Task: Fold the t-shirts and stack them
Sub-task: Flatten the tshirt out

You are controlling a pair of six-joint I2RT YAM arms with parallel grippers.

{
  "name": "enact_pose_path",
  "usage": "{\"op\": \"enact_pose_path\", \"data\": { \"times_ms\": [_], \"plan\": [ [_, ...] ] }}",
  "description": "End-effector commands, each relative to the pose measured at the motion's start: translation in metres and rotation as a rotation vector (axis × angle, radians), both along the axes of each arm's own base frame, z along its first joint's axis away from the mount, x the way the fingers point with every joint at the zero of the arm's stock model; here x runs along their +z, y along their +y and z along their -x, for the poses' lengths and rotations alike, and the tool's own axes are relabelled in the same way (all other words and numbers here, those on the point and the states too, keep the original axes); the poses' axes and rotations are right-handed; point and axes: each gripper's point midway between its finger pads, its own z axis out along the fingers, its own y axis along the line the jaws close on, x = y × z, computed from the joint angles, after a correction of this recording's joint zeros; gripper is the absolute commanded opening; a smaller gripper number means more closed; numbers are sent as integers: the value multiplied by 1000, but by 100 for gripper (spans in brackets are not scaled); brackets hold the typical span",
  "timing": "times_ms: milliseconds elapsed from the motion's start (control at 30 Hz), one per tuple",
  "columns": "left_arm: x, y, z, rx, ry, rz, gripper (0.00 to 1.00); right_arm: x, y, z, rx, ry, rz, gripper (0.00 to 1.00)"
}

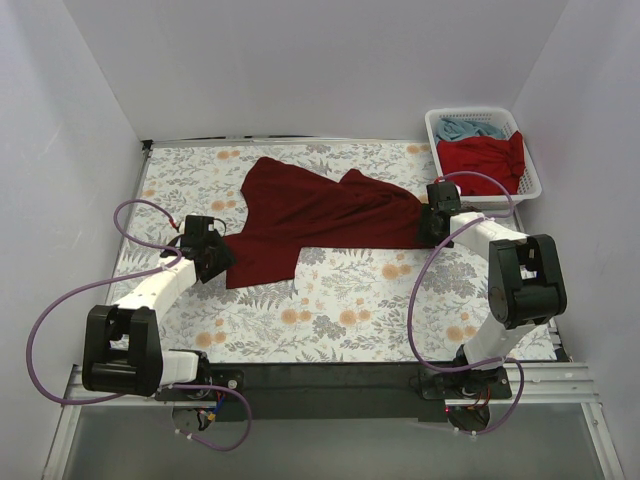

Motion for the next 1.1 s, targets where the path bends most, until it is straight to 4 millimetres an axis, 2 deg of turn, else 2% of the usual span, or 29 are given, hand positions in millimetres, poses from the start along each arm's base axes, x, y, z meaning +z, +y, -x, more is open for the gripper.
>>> {"op": "enact_pose_path", "data": {
  "times_ms": [0, 367, 600, 900, 1033, 1067],
  "plan": [
    [17, -3, -10, -16, -56, 3, 50, 17, -7, -8, -30, -42, 14, 57],
    [15, -3, -10, -22, -51, 3, 49, -22, -3, 10, -19, 59, -12, 53],
    [12, -7, -4, -29, -33, 15, 49, -39, 0, 27, -5, 120, -36, 48],
    [18, -4, 9, -23, 9, -4, 50, -42, 0, 39, 19, 134, -37, 25],
    [17, -6, 17, -26, 49, -9, 52, -39, -1, 41, 47, 125, -27, 1],
    [16, -9, 20, -36, 58, -11, 52, -35, 0, 40, 54, 112, -30, 1]
  ]
}}
